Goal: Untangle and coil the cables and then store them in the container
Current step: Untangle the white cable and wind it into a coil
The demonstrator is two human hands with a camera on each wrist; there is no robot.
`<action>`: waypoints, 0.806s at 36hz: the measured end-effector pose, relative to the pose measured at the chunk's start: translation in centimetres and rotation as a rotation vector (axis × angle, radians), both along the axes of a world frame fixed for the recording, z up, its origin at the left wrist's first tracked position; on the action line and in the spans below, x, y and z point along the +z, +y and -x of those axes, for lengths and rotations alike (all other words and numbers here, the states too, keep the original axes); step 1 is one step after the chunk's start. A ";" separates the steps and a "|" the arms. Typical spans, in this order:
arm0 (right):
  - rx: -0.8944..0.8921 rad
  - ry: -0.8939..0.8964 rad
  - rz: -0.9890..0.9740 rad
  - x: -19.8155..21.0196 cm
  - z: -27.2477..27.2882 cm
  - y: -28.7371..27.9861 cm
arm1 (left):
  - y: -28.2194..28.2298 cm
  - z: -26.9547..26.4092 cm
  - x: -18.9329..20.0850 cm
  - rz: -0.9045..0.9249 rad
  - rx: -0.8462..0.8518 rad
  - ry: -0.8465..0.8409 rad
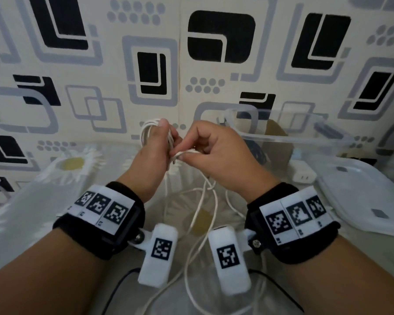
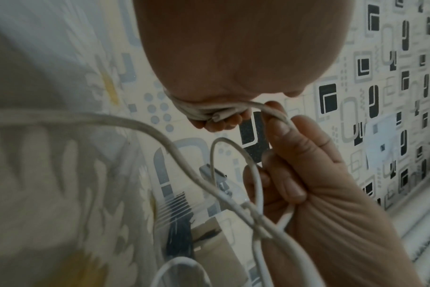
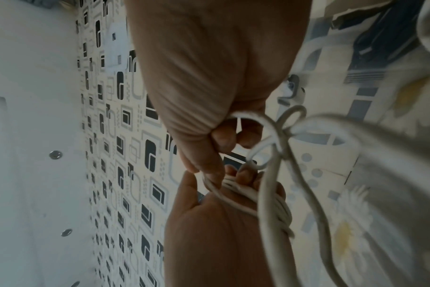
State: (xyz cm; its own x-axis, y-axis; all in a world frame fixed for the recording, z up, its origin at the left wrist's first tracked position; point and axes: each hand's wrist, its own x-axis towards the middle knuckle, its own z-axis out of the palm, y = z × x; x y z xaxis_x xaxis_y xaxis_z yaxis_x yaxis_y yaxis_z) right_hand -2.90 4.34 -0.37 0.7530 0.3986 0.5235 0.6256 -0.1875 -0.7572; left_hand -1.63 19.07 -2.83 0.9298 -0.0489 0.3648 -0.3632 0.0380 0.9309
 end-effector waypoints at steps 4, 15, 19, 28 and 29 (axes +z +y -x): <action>-0.017 0.083 -0.131 -0.1 -0.1 -0.4 | -0.2 0.5 -0.4 -0.218 -0.059 -0.021; -0.184 0.042 -0.141 -0.4 -0.1 -0.7 | 0.5 1.0 -0.7 -0.336 -0.138 -0.053; -0.203 0.051 -0.086 -0.4 -0.7 -0.9 | 0.4 1.1 -0.9 -0.326 -0.146 -0.018; 0.035 0.241 -0.194 -0.6 -1.0 -1.3 | 0.5 1.6 -0.8 -0.247 -0.123 -0.036; 0.049 0.248 -0.200 -0.5 -1.0 -1.4 | 0.6 1.6 -0.8 -0.223 -0.091 -0.040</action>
State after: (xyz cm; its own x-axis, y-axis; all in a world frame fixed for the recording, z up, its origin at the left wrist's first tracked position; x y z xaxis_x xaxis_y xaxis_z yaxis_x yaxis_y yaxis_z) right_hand -1.94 2.96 -0.89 0.8501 0.3448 0.3980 0.4219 0.0062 -0.9066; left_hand -3.19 19.66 -3.60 0.9028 -0.2153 0.3724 -0.4049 -0.1329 0.9047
